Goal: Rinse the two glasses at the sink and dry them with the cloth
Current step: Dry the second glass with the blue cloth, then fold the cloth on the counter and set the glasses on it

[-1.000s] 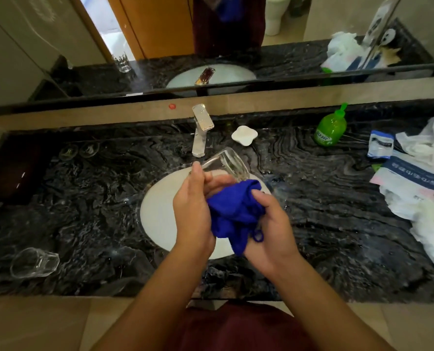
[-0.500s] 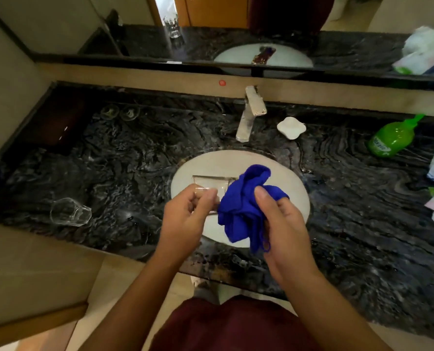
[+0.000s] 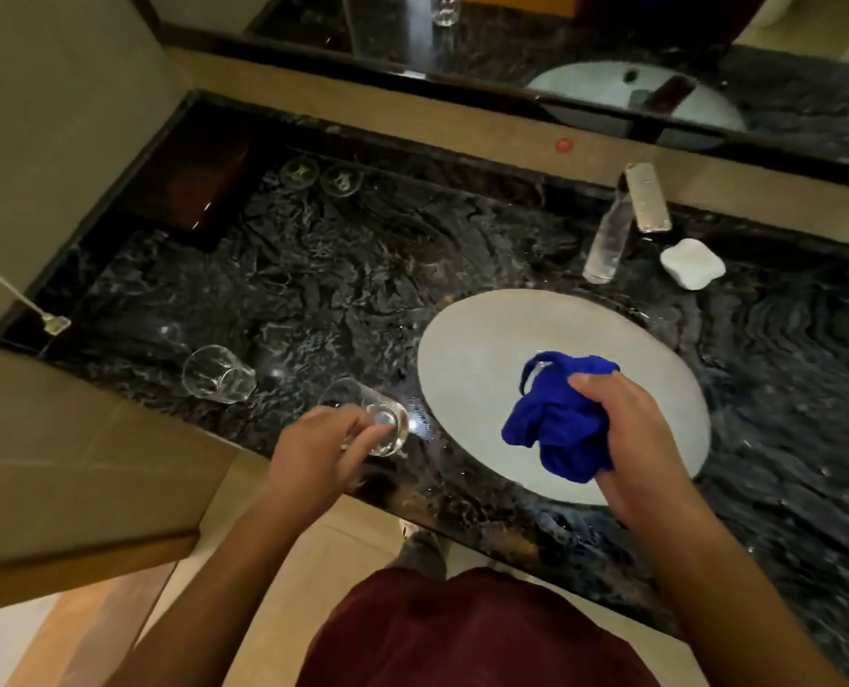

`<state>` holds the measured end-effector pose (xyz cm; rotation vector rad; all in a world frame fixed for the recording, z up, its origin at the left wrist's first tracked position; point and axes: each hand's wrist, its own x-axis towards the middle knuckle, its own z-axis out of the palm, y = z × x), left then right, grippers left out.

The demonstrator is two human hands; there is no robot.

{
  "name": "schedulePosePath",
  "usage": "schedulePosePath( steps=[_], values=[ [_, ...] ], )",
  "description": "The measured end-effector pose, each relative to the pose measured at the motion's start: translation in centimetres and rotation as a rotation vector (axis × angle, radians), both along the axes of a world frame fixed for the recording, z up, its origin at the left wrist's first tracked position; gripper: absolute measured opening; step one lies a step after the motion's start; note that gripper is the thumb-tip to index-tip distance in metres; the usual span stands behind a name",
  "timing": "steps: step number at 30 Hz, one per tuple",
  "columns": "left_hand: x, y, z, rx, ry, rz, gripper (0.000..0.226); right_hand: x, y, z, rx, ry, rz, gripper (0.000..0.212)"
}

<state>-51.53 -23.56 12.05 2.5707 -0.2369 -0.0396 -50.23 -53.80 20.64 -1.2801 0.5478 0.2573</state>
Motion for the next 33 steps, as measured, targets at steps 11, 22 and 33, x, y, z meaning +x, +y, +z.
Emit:
schedulePosePath(
  steps=[11,22,33],
  values=[
    [0.7,10.4,-4.9,0.275,-0.096,-0.028,0.036,2.0,5.6,-2.4,-0.029,0.123,0.038,0.021],
    [2.9,12.6,-8.6,0.338,-0.133,-0.166,0.036,2.6,9.3,-2.9,-0.099,0.158,0.106,0.019],
    [3.3,12.4,-8.7,0.351,-0.180,-0.152,0.032,3.1,10.5,-3.0,-0.085,0.156,0.089,0.021]
  ],
)
